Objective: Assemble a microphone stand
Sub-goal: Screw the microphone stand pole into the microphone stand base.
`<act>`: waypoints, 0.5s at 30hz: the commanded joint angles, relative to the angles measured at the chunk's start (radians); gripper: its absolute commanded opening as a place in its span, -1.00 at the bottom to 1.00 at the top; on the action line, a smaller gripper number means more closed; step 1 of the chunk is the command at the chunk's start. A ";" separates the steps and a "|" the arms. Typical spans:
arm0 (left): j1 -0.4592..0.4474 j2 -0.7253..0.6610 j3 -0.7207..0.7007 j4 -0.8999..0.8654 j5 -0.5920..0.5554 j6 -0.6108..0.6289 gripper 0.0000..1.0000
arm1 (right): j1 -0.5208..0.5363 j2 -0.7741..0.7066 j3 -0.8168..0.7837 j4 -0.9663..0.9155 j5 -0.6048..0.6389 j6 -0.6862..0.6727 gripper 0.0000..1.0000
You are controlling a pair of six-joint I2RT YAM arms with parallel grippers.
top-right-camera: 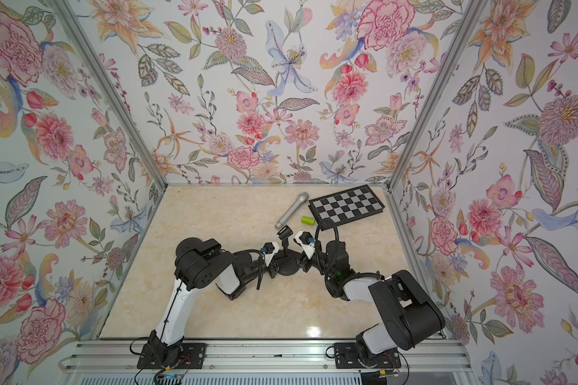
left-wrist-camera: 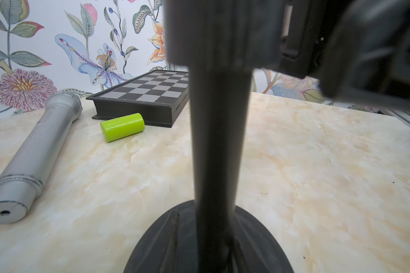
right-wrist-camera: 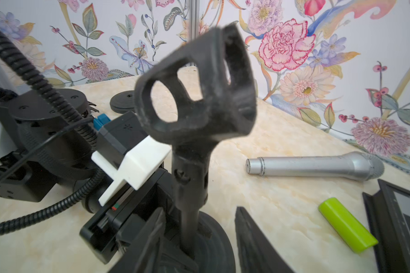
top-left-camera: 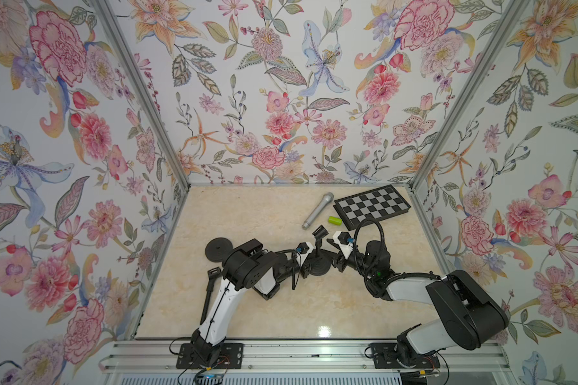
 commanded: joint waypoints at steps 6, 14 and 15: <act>-0.015 0.088 -0.039 0.236 -0.013 0.059 -0.38 | -0.059 0.103 0.176 -0.095 -0.425 -0.054 0.04; -0.013 0.093 -0.038 0.236 -0.011 0.054 -0.36 | -0.061 0.195 0.190 0.044 -0.374 0.044 -0.23; -0.014 0.090 -0.038 0.236 -0.012 0.054 -0.35 | -0.059 0.196 0.179 0.068 -0.343 0.052 -0.35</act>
